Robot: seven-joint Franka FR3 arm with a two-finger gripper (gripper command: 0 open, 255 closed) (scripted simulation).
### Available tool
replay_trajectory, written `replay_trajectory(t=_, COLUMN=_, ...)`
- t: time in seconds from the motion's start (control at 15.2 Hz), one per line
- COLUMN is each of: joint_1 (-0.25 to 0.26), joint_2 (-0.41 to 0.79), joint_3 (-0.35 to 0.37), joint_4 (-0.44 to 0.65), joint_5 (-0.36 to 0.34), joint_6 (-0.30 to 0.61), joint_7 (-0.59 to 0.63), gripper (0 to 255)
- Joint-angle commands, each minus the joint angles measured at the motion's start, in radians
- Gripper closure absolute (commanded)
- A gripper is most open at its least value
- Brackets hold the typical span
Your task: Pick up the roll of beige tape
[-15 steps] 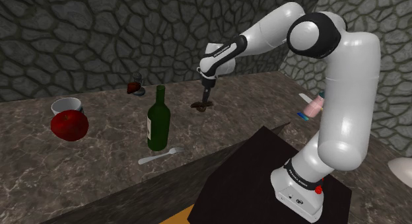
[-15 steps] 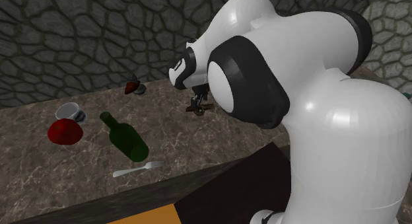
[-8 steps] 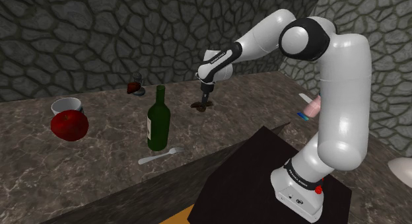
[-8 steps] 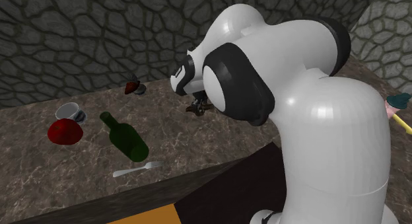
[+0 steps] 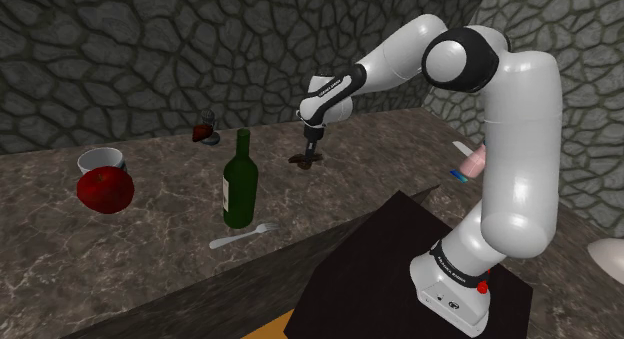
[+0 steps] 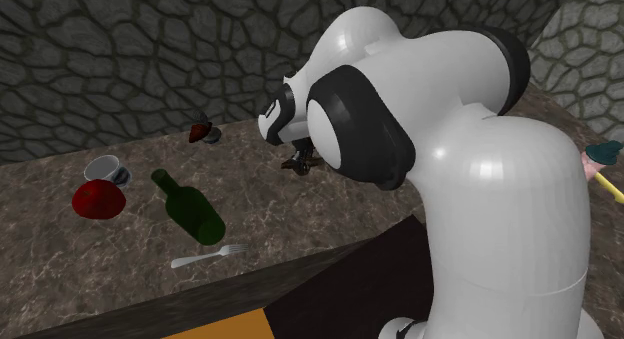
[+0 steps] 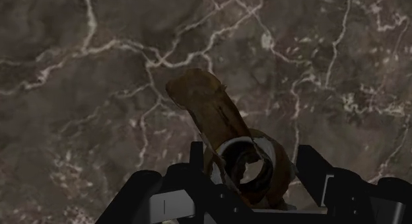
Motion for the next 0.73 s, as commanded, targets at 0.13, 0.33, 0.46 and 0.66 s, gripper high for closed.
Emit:
replay_trajectory(t=0.13, joint_1=0.001, joint_2=-0.010, joint_3=-0.002, joint_4=0.000, joint_5=-0.002, joint_6=-0.012, joint_7=0.001, gripper=255)
replay_trajectory(t=0.33, joint_1=0.003, joint_2=-0.043, joint_3=-0.005, joint_4=-0.006, joint_5=-0.007, joint_6=-0.039, joint_7=0.005, gripper=255)
replay_trajectory(t=0.46, joint_1=0.005, joint_2=-0.065, joint_3=-0.008, joint_4=-0.010, joint_5=-0.010, joint_6=-0.057, joint_7=0.007, gripper=255)
replay_trajectory(t=0.66, joint_1=0.008, joint_2=-0.096, joint_3=-0.011, joint_4=-0.013, joint_5=-0.015, joint_6=-0.085, joint_7=0.011, gripper=255)
